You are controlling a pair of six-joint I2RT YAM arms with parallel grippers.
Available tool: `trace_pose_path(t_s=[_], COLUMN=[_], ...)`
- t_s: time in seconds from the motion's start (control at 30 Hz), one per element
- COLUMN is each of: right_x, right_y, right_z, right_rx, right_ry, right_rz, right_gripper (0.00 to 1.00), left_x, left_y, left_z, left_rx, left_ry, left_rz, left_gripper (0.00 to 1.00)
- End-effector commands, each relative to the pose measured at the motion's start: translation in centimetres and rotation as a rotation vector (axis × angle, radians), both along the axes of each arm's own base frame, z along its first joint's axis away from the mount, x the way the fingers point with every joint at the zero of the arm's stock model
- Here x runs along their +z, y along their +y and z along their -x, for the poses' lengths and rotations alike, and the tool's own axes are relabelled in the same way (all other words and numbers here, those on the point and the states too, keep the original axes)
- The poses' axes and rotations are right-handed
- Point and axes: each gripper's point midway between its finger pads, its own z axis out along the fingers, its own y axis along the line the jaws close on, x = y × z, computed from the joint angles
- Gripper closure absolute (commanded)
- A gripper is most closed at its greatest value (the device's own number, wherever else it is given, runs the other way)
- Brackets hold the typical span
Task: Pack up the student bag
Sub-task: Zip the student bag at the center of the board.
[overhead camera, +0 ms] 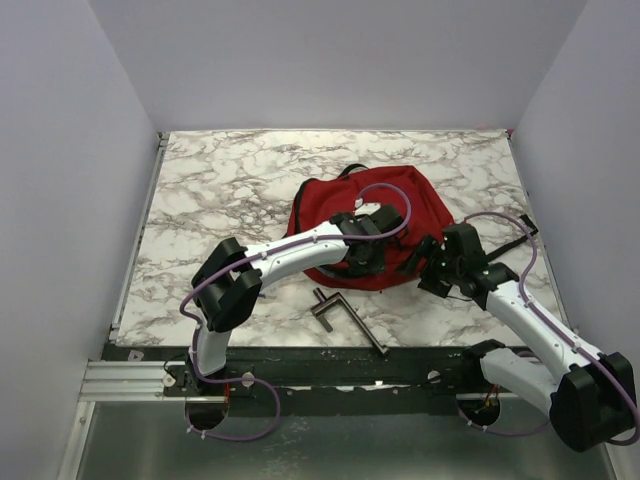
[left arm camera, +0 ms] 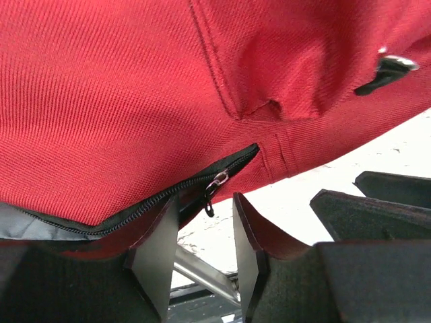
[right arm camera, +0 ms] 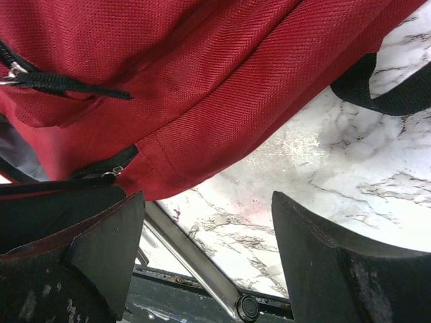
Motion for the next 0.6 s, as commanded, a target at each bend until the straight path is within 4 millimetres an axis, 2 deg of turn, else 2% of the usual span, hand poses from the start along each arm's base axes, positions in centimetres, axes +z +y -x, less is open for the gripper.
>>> trace_pose_path(t_s=[0.0, 0.23, 0.3, 0.37, 0.47, 0.57], right_x=[0.5, -0.1, -0.3, -0.4, -0.1, -0.1], right_y=[0.6, 1.8, 2.1, 2.1, 2.0, 2.1], right_z=[0.2, 0.4, 0.6, 0.4, 0.2, 0.1], right_rx=[0.030, 0.036, 0.027, 0.011, 0.003, 0.001], right_ry=[-0.024, 0.012, 0.032, 0.034, 0.022, 0.026], right_rz=[-0.038, -0.113, -0.138, -0.143, -0.139, -0.143], right_gripper=[0.20, 0.20, 0.21, 0.20, 0.20, 0.20], left_x=[1.2, 1.3, 1.5, 1.5, 0.9, 0.2], left_y=[-0.7, -0.9, -1.0, -1.0, -0.7, -0.4], left_z=[-1.0, -0.9, -0.8, -0.8, -0.5, -0.5], left_rx=[-0.018, -0.049, -0.058, -0.063, -0.067, -0.068], left_ry=[-0.052, -0.059, -0.061, -0.062, -0.051, -0.043], left_rz=[-0.007, 0.002, 0.010, 0.013, 0.004, -0.014], left_gripper=[0.64, 0.84, 0.85, 0.80, 0.63, 0.63])
